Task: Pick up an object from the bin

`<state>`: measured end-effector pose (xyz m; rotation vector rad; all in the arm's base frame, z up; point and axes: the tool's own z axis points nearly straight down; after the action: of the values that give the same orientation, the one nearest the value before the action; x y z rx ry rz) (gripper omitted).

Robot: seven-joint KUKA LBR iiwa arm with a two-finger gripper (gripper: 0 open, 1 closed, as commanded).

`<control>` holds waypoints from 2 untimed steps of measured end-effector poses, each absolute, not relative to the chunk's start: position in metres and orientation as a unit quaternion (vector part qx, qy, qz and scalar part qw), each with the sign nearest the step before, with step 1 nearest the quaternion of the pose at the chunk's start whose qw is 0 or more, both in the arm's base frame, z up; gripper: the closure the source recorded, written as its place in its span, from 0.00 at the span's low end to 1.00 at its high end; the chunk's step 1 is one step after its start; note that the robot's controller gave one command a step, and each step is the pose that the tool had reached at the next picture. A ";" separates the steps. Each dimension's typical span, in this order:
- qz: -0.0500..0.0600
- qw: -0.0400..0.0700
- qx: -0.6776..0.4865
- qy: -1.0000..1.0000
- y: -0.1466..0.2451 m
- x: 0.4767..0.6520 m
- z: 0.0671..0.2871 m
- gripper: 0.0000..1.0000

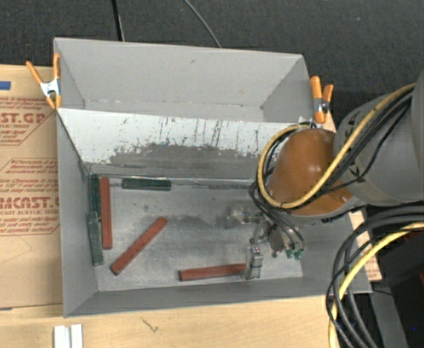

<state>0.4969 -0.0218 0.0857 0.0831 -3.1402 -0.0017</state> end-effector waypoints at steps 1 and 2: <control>-0.001 0.000 0.027 -1.000 -0.022 0.497 0.086 0.00; -0.001 0.001 -0.035 -0.999 0.008 0.487 0.069 1.00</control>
Offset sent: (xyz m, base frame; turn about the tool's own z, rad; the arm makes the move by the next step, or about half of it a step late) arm -0.0094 0.0292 -0.0157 0.1242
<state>0.4872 0.0085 0.0694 -0.1098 -3.1385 -0.0016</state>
